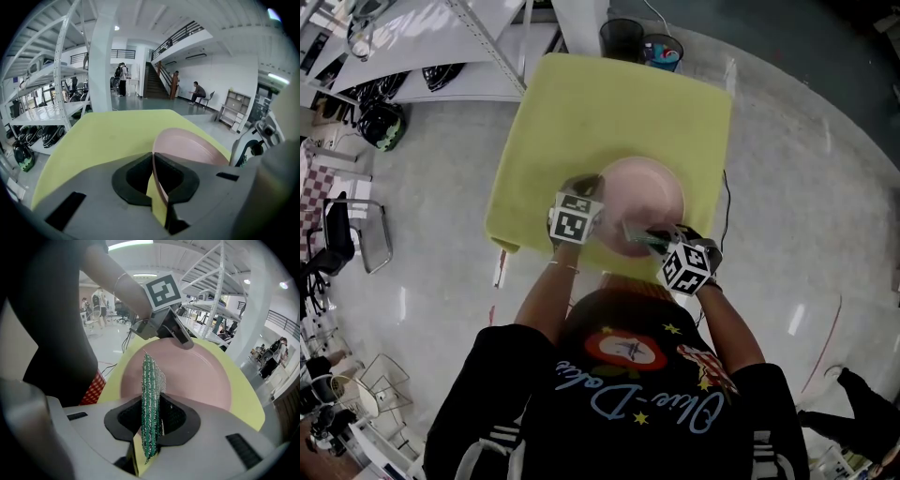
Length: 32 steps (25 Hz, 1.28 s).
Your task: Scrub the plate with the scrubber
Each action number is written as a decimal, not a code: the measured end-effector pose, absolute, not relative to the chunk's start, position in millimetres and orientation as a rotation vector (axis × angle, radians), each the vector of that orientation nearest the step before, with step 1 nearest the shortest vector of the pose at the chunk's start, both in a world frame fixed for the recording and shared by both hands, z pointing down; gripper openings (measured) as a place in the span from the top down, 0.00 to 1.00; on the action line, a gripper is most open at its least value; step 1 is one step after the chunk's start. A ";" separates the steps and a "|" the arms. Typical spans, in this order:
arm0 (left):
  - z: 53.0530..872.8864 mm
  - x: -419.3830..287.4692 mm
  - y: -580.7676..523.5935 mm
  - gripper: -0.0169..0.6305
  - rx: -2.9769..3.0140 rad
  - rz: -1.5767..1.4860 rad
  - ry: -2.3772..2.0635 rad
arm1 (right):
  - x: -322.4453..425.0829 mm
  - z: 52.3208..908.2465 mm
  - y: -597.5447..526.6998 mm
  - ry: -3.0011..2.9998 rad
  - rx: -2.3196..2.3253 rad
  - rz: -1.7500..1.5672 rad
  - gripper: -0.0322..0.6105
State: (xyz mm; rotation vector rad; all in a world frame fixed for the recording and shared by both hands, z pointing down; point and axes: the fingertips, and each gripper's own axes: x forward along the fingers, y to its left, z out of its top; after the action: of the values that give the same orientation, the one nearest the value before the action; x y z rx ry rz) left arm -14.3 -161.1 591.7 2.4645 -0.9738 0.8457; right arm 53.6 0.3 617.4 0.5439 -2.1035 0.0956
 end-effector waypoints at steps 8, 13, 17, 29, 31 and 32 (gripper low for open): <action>602.0 -21.4 -159.8 0.96 2.448 0.839 -0.981 | 48.9 609.8 -5.4 -2.137 0.598 0.132 0.85; 608.2 -23.6 -162.2 0.96 2.462 0.824 -0.968 | 68.3 578.8 -30.7 -2.201 0.856 0.177 0.85; 615.0 -26.6 -160.4 0.96 2.448 0.828 -0.957 | 84.5 560.9 -36.8 -2.207 0.979 0.179 0.85; 631.7 -29.8 -167.1 0.93 2.404 0.864 -0.947 | 102.3 521.3 -61.9 -2.249 1.240 0.284 0.85; 634.2 -29.9 -167.6 0.93 2.405 0.866 -0.946 | 100.8 517.1 -64.5 -2.261 1.248 0.283 0.85; 635.5 -29.9 -167.9 0.93 2.405 0.868 -0.945 | 100.3 515.2 -65.4 -2.267 1.250 0.282 0.85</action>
State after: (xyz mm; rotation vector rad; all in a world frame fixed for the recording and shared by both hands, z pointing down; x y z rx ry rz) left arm -29.9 -167.9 635.5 2.4046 -0.9453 0.8680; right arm 100.3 -65.4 515.2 1.2501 -2.2665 0.2817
